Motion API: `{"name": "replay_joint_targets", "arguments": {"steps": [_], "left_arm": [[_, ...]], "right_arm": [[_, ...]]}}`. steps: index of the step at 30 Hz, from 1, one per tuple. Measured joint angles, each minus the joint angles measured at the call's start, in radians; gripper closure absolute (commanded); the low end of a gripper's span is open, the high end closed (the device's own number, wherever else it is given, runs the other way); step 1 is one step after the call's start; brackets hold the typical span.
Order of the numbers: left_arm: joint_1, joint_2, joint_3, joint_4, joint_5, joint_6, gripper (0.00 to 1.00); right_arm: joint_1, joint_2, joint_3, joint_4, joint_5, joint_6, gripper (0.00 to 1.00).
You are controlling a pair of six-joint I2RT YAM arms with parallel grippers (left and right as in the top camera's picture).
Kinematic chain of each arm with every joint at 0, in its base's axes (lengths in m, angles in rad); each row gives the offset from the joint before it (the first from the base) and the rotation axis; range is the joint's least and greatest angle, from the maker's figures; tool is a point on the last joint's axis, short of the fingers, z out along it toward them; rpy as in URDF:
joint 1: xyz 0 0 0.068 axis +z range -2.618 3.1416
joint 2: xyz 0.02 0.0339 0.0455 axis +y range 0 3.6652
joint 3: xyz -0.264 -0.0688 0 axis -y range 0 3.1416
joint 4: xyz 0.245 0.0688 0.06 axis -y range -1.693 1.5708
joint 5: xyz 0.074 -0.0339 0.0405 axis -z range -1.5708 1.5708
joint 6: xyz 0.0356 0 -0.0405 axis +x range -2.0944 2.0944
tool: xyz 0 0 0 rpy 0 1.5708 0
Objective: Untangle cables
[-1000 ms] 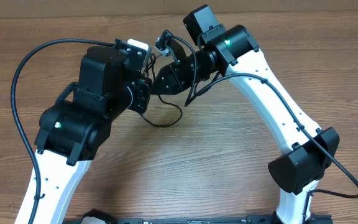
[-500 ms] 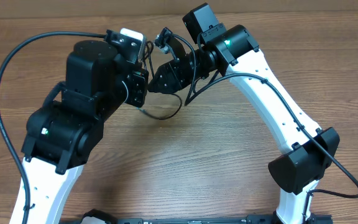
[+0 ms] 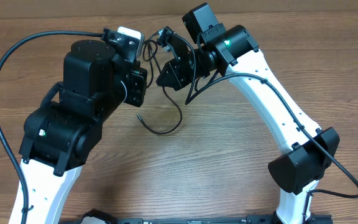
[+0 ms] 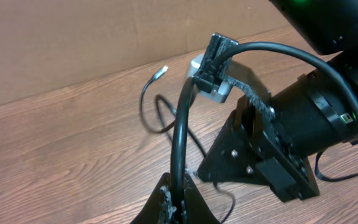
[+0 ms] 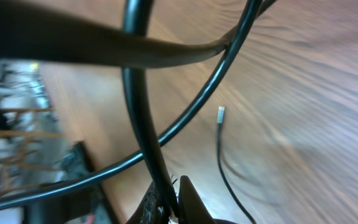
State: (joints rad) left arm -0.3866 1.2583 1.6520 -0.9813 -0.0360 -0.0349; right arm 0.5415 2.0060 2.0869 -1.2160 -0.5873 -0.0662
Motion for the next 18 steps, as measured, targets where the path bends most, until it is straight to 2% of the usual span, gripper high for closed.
{"name": "replay_joint_targets", "arguments": {"steps": [10,18], "left_arm": [[0.000,-0.008,0.156,-0.111,-0.071,0.015,0.96],[0.000,-0.057,0.248,-0.152,-0.143,0.025,0.96]], "right_arm": [[-0.053,0.000,0.000,0.012,0.124,0.011,0.96],[-0.166,0.000,0.000,0.012,0.144,0.028,0.96]]}}
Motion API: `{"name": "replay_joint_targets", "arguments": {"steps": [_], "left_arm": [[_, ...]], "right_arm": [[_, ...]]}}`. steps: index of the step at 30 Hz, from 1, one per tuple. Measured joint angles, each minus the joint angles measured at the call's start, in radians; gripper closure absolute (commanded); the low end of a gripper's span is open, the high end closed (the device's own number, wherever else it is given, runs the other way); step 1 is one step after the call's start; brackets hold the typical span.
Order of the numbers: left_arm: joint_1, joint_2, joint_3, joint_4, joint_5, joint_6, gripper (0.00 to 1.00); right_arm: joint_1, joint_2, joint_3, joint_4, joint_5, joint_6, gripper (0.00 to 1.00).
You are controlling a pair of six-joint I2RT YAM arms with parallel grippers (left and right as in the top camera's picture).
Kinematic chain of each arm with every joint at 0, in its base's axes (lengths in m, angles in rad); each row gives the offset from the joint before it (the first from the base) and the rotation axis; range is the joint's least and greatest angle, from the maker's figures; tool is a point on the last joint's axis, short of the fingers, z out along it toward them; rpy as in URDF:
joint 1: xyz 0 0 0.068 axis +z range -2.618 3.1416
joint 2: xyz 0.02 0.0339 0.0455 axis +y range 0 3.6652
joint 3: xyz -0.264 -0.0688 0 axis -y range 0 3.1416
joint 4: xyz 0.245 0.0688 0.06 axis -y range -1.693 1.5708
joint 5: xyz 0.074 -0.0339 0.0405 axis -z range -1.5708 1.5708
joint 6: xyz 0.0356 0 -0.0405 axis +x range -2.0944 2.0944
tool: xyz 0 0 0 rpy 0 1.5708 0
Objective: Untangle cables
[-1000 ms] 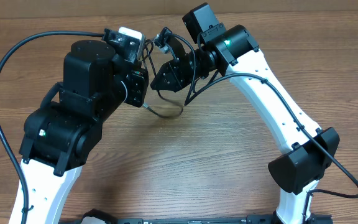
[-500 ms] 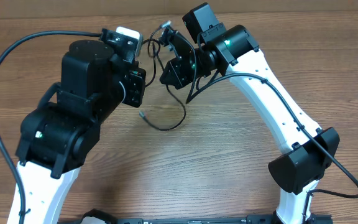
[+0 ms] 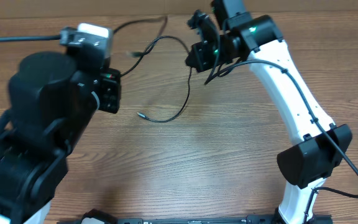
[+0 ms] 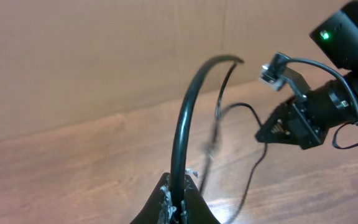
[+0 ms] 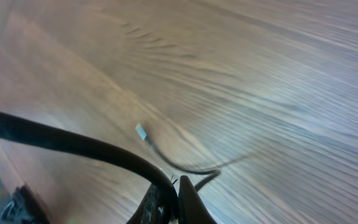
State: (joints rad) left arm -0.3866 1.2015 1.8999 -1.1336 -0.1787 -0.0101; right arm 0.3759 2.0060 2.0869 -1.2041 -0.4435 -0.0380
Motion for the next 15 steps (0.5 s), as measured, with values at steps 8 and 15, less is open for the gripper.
{"name": "replay_joint_targets", "arguments": {"steps": [8,15], "left_arm": [[-0.005,-0.049,0.007,-0.002,-0.009,0.013,0.96],[-0.006,-0.040,0.007,-0.011,0.002,0.013,0.96]], "right_arm": [[-0.091,0.000,0.000,-0.002,-0.038,0.022,0.96],[-0.121,0.000,0.000,-0.015,-0.172,0.026,0.96]]}}
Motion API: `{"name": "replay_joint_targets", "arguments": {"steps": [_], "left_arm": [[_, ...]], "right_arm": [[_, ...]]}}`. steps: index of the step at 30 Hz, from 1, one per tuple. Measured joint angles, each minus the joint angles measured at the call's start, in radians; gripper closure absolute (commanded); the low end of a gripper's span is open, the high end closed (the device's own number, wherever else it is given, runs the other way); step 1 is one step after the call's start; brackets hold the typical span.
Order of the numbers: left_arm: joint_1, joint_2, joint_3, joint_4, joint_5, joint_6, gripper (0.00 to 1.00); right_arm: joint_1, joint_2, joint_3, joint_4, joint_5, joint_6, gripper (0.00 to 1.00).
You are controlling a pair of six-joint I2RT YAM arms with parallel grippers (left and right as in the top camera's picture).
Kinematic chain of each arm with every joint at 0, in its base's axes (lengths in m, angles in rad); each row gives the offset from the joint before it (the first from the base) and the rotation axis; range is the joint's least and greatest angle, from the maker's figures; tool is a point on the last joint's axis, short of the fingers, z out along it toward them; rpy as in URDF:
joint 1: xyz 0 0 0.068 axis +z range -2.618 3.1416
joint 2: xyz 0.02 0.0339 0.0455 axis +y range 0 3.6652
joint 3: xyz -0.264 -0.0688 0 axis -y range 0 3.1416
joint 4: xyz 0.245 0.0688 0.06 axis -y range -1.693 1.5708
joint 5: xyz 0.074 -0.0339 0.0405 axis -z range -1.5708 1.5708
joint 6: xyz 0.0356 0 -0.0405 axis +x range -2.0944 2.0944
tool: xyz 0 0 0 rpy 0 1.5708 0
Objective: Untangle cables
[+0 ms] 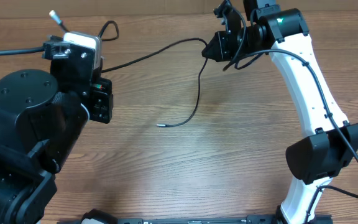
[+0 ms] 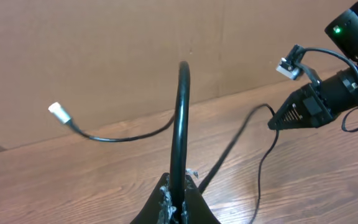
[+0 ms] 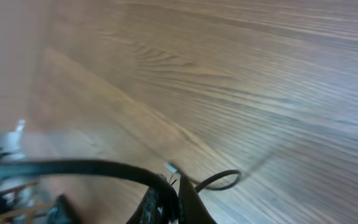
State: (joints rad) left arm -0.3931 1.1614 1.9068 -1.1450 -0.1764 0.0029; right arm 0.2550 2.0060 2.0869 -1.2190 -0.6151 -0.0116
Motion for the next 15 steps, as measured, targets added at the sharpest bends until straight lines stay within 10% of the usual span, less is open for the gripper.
{"name": "replay_joint_targets", "arguments": {"steps": [15], "left_arm": [[0.000,0.162,0.007,-0.050,0.069,-0.005,0.96]], "right_arm": [[0.053,0.000,0.000,-0.001,-0.507,-0.268,0.96]]}}
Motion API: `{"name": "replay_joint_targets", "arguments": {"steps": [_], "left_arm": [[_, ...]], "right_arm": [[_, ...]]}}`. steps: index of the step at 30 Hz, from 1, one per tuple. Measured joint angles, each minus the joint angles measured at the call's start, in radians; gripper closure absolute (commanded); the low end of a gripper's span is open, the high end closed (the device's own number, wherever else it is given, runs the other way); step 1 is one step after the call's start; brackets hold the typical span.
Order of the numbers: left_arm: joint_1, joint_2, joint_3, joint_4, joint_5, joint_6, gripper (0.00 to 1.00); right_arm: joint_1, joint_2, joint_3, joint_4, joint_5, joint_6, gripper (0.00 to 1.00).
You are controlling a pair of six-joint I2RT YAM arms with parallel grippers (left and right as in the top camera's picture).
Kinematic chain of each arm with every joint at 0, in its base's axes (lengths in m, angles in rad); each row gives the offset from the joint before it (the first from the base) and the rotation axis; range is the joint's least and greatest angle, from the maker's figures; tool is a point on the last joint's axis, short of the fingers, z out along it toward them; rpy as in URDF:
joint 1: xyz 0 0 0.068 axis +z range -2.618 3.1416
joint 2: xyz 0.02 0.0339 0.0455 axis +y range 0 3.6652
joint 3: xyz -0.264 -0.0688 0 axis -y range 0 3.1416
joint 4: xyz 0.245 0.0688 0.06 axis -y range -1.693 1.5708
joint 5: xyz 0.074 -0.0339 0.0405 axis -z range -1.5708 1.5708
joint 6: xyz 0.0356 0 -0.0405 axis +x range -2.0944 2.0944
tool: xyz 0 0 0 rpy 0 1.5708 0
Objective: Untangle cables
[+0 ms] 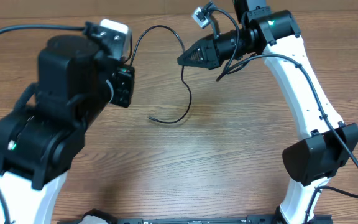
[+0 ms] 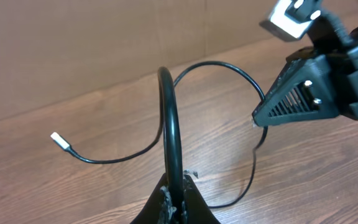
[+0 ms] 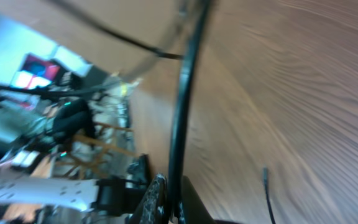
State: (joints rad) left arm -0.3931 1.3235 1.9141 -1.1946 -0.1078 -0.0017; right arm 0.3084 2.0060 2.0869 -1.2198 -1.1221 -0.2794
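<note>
A thin black cable (image 1: 160, 27) arches between my two grippers at the back of the table. My left gripper (image 2: 178, 194) is shut on it, and the cable rises from the jaws in a loop (image 2: 166, 112). A free end with a white connector (image 2: 56, 137) lies on the wood to the left. My right gripper (image 1: 183, 60) points left and is shut on the same cable (image 3: 185, 106). From there the cable hangs down and curls to a loose tip (image 1: 151, 116). The right wrist view is blurred.
A second cable with a white plug lies at the table's right edge. A cardboard wall (image 2: 104, 37) closes the back. The bulky left arm (image 1: 55, 124) covers the left part of the table. The right arm's base (image 1: 319, 158) stands front right.
The two grippers have come closer together. The cable, stretched nearly straight between them before, now stands in a slack arch. The right gripper has turned to point left.
At first both grippers held the cable close together at the back centre, with loops crossing. Then they stood apart, and then further apart with the cable drawn out between them and the white connector in the air. Now they are nearer again, both still holding it.
</note>
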Motion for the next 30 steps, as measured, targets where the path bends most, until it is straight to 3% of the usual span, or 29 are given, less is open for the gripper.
{"name": "replay_joint_targets", "arguments": {"steps": [8,16,19,23,30], "left_arm": [[0.000,0.061,0.000,0.014,0.060,-0.039,0.96],[0.000,0.073,0.000,0.016,0.102,-0.314,0.96],[0.000,0.073,0.000,0.017,0.123,-0.423,0.96],[0.000,0.073,0.000,0.017,0.134,-0.492,0.96],[0.000,0.073,0.000,0.037,0.135,-0.528,0.96]], "right_arm": [[0.043,0.000,0.000,-0.008,-0.126,-0.187,0.96],[0.116,0.000,0.000,0.155,-0.214,-0.299,0.95],[0.130,0.000,0.000,0.196,-0.233,-0.307,0.88],[0.138,0.000,0.000,0.208,-0.259,-0.313,0.60],[0.147,0.000,0.000,0.205,-0.269,-0.320,0.53]]}}
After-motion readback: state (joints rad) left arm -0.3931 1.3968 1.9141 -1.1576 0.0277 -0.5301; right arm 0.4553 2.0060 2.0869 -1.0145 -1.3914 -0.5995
